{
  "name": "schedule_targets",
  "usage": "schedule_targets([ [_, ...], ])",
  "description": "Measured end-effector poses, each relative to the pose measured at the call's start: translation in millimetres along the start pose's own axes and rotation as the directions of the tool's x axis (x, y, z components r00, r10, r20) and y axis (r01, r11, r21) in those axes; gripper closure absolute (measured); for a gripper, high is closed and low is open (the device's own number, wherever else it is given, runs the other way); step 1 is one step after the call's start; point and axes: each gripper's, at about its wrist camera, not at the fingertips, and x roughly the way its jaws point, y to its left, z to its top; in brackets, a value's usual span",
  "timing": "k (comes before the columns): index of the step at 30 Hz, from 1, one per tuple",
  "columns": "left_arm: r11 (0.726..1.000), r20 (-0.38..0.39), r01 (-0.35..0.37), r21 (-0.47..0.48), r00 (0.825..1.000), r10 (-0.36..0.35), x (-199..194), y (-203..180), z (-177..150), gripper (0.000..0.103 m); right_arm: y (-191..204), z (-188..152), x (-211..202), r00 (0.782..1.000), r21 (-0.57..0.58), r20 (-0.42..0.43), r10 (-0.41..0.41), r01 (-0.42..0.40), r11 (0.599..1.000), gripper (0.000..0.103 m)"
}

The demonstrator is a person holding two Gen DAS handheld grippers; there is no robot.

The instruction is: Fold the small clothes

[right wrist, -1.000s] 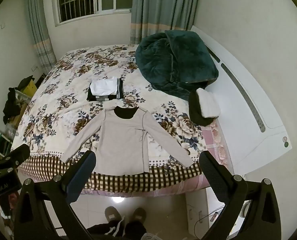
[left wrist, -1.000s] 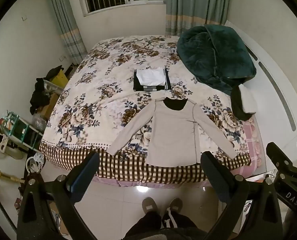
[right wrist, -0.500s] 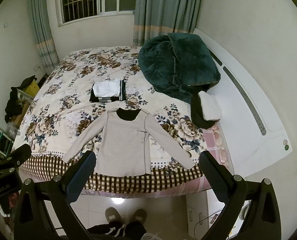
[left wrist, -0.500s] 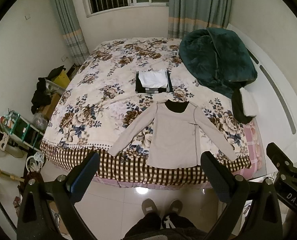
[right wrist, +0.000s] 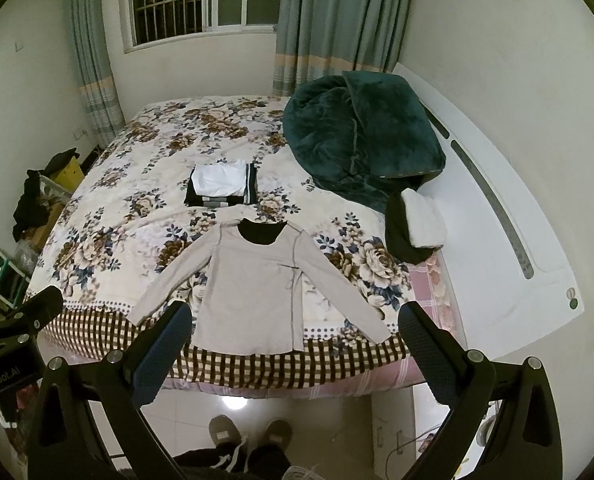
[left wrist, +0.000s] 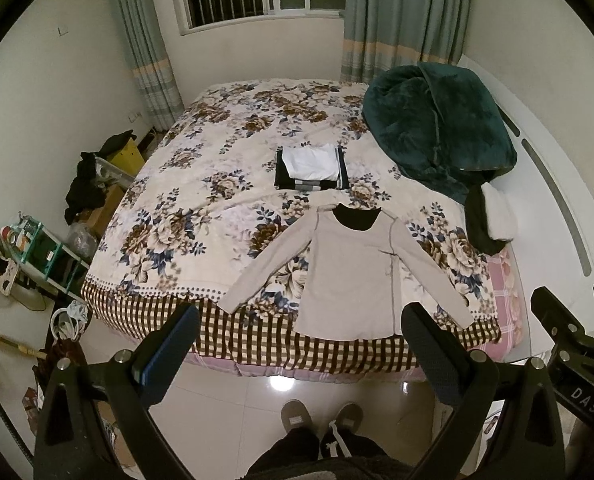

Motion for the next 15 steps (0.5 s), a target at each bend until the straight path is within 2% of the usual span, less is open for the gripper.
schedule_targets([
  [15,1.000,0.009,-0.001,-0.010,1.000,0.001,-4.8,9.7,5.5,0.000,3.4,1.6,-4.0,1.000,-0.006,0.009,0.006,-0.006,1.000,0.000],
])
